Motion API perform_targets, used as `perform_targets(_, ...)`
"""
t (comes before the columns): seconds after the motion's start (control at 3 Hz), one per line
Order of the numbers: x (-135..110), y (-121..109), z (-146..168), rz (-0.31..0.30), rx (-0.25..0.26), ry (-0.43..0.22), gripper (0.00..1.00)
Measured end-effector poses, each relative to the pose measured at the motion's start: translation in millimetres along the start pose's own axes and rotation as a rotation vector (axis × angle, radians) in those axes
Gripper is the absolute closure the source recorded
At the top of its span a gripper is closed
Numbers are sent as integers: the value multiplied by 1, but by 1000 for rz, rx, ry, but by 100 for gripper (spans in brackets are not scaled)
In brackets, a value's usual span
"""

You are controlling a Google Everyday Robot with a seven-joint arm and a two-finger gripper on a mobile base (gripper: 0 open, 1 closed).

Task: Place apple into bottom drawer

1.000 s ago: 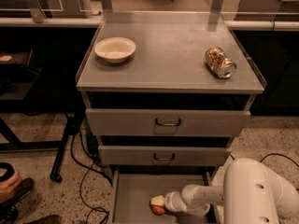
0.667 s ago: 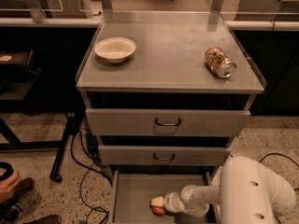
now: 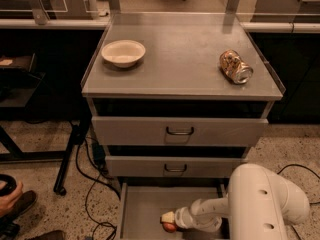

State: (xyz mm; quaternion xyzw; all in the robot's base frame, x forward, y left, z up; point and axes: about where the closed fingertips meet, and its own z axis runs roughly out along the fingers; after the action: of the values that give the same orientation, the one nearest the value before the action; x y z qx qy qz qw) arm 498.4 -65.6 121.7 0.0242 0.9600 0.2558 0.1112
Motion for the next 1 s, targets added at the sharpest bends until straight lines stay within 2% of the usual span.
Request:
perform_targets(0.33, 0, 0, 0, -1, 2, 0, 86)
perform_targets(0.67, 0, 0, 0, -1, 2, 0, 56)
perform_targets(1.0, 0, 0, 0, -1, 2, 0, 31)
